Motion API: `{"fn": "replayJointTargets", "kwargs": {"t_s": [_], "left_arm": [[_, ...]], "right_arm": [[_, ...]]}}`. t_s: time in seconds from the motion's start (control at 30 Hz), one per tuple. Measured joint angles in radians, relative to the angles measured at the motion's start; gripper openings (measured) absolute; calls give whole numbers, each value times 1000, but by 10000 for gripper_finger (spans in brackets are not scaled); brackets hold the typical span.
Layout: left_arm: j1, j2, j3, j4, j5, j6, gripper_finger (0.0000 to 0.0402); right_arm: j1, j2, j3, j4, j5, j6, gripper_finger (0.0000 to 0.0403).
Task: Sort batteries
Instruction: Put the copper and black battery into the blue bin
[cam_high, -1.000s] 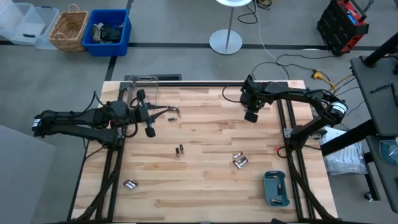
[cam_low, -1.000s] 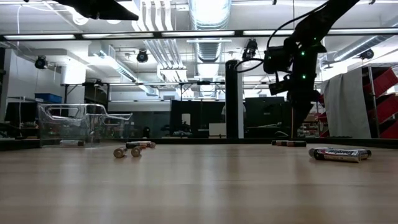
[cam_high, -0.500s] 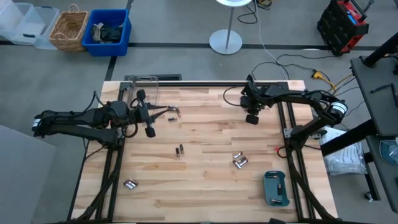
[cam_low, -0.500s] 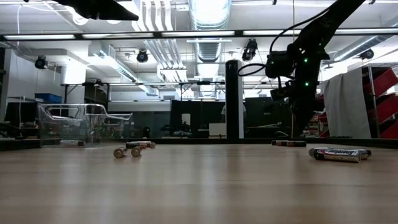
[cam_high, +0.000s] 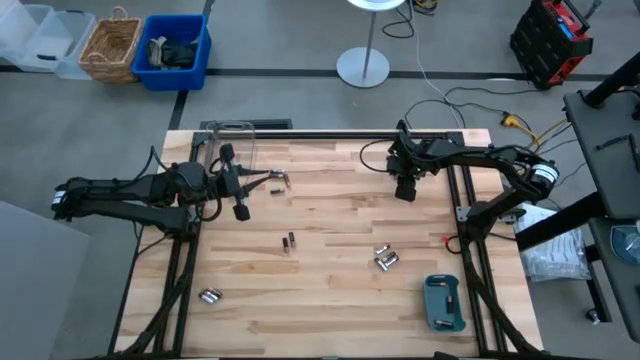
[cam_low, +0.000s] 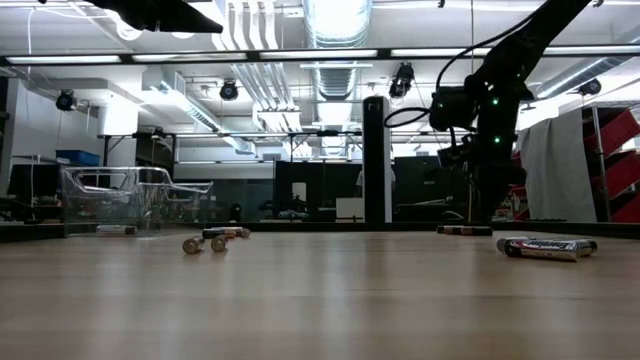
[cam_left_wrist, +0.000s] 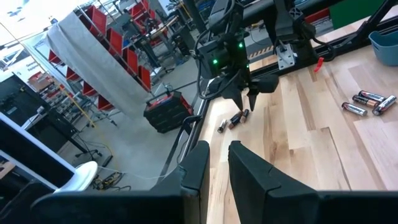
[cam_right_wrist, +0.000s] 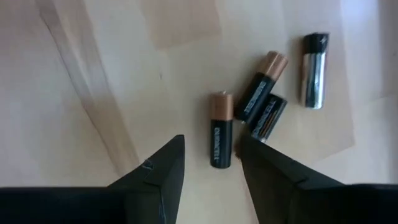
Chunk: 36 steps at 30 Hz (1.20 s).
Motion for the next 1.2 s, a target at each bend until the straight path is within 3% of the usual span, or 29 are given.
{"fn": "replayJointTargets", "kwargs": {"t_s": [0.3,1.2], "left_arm": [[0,0,0,0,0,0,41],[0,0,0,0,0,3,41]], "right_arm": [[0,0,-5,33,0,5,128],[0,24,-33,62,0,30,134]]}}
